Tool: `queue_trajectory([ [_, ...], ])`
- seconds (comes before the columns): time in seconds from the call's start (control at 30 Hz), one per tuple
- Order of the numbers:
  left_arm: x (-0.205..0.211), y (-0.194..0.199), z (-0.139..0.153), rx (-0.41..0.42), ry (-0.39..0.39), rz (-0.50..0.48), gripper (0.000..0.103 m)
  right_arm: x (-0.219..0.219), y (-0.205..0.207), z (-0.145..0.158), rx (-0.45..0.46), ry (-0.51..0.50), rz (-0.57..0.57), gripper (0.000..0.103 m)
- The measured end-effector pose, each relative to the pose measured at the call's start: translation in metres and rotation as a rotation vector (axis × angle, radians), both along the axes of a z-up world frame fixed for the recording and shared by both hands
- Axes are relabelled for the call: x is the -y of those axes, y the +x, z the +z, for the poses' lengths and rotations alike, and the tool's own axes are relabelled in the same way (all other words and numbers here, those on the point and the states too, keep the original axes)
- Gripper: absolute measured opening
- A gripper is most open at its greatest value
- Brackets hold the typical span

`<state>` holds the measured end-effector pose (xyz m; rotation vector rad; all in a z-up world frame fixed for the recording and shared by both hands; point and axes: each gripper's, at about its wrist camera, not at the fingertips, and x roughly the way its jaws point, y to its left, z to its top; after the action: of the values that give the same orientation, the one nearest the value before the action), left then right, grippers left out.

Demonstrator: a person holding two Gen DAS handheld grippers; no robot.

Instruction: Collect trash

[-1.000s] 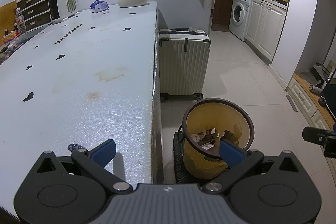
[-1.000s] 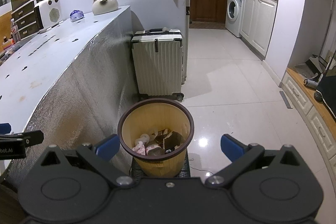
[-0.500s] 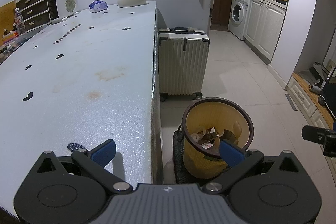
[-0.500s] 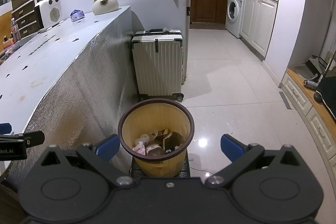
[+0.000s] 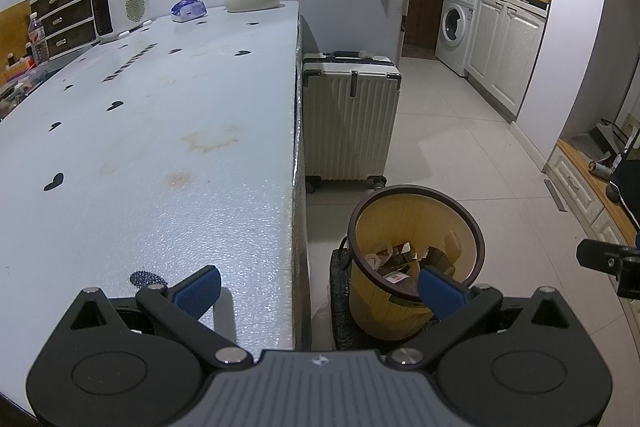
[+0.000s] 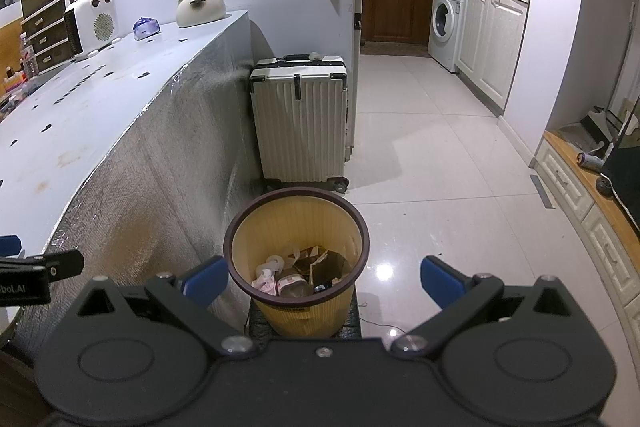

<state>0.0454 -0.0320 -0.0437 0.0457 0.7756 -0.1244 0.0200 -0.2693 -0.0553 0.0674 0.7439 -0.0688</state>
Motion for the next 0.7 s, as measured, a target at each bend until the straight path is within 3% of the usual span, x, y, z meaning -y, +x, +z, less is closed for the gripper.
queue_trajectory([
  [0.7,-0.0018,0.0003,-0.0014,-0.001,0.001,0.003,0.103,0.0013,-0.0006,0.0004,0.0,-0.003,0.001,0.103],
])
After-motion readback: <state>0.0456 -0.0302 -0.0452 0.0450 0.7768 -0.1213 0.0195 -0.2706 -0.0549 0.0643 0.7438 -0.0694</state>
